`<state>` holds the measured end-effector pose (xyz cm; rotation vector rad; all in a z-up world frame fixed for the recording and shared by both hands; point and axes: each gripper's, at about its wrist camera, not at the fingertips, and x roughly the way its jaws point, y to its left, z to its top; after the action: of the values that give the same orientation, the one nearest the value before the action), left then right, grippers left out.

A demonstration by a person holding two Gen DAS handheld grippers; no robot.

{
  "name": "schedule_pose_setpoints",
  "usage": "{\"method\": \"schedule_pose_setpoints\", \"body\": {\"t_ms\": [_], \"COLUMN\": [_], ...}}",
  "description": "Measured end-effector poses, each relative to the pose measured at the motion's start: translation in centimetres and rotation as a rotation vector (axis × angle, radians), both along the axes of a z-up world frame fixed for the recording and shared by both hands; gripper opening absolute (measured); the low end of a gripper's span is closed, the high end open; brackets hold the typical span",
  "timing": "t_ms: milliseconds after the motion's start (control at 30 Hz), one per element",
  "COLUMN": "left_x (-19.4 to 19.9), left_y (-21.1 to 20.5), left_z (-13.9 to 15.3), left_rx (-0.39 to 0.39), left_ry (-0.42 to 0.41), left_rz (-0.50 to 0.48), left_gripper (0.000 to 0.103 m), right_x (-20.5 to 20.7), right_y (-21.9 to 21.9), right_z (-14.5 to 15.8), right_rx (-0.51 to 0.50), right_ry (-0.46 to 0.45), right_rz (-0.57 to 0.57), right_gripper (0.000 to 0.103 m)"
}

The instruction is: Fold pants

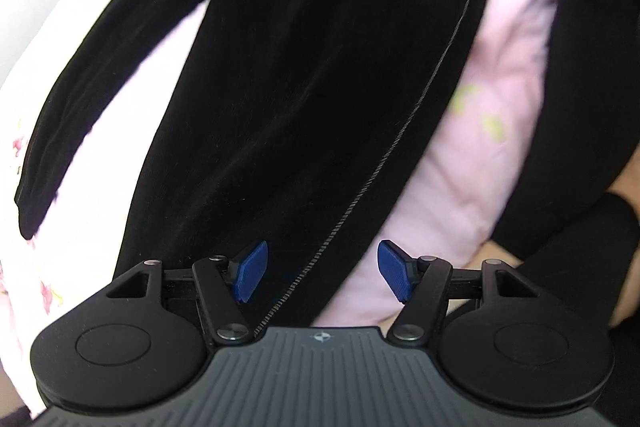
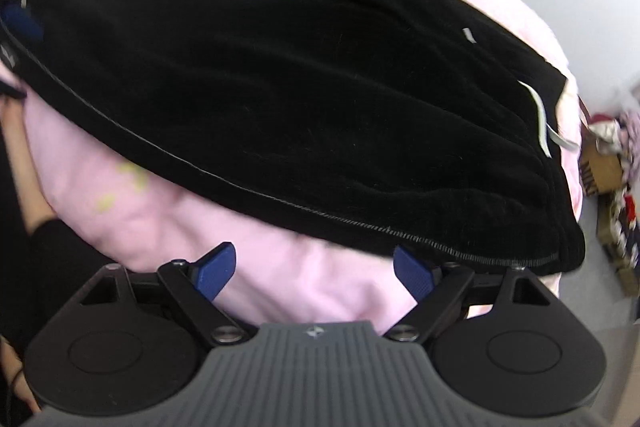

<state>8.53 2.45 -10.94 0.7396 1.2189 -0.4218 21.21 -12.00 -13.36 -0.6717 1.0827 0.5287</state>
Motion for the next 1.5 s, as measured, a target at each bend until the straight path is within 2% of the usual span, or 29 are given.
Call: {"method": "schedule_pose_setpoints", "body": {"t_ms": [100,200,267,333,367,400,433,467,533,567,633,733,867,933,1067,1167,1233,1367,1400,1433,1500], "left_x": [0.8,1.2,1.3,1.5,1.5,1.6,1.8,1.9,2.9,3.5,4.9,8.1,13.8,16.3,20.3,22.7,22.9,22.6,22.4,22.1,21.3], "left_y": [-0.4,-0.7,-1.0,-1.0,-0.9,-0.7,-0.4,-0.1,0.6,0.8,1.3,2.4,3.6,3.8,4.4,5.4,6.5,7.1,7.0,7.2,7.8], "left_z": [-2.1,-4.1,-5.1,-5.4,-5.2,-4.8,-4.2,-3.5,-1.8,-1.0,1.0,3.9,5.5,4.4,1.5,-0.5,-1.0,-1.1,-0.9,-0.5,0.7], "left_rx": [0.053,0.104,0.12,0.117,0.108,0.101,0.085,0.065,0.037,0.029,0.03,0.026,0.031,0.035,0.033,-0.001,-0.02,-0.002,0.01,0.025,0.04], "left_ry": [0.03,0.061,0.064,0.064,0.065,0.055,0.051,0.051,0.057,0.053,0.0,-0.069,-0.092,-0.07,-0.008,0.059,0.091,0.101,0.095,0.082,0.072], "left_rz": [-0.034,-0.068,-0.078,-0.065,-0.055,-0.047,-0.038,-0.027,0.007,0.02,0.032,0.08,0.136,0.155,0.166,0.185,0.189,0.155,0.143,0.133,0.119], "left_gripper": [0.075,0.076,0.077,0.069,0.059,0.045,0.036,0.018,0.016,0.015,0.014,0.012,0.011,0.011,0.011,0.012,0.014,0.023,0.031,0.036,0.054], "right_x": [1.4,2.2,2.6,3.5,4.0,4.8,5.6,6.2,7.4,7.9,9.1,11.5,17.0,20.5,24.6,27.3,27.8,28.3,28.4,28.7,28.6], "right_y": [0.9,1.6,1.6,1.8,1.7,1.7,1.5,1.4,1.5,1.5,1.8,2.4,3.1,3.7,3.9,3.6,4.5,4.8,4.8,4.8,4.7], "right_z": [-1.6,-3.5,-4.9,-5.6,-5.8,-5.7,-5.5,-5.3,-4.7,-4.4,-3.4,-1.4,0.3,0.0,-2.6,-4.5,-6.5,-7.4,-7.3,-7.2,-6.3], "right_rx": [-0.064,-0.13,-0.158,-0.161,-0.153,-0.148,-0.144,-0.138,-0.116,-0.104,-0.096,-0.084,-0.05,-0.051,-0.061,-0.054,-0.041,-0.036,-0.046,-0.059,-0.082], "right_ry": [0.02,0.051,0.07,0.085,0.094,0.104,0.115,0.126,0.154,0.173,0.171,0.108,0.051,0.065,0.133,0.194,0.228,0.265,0.265,0.258,0.24], "right_rz": [0.094,0.18,0.217,0.23,0.224,0.211,0.194,0.18,0.167,0.166,0.165,0.165,0.109,0.089,0.058,0.044,0.033,0.019,0.022,0.021,0.019], "right_gripper": [0.083,0.092,0.092,0.088,0.084,0.073,0.062,0.055,0.034,0.03,0.012,0.007,0.006,0.006,0.006,0.006,0.007,0.009,0.014,0.023,0.04]}}
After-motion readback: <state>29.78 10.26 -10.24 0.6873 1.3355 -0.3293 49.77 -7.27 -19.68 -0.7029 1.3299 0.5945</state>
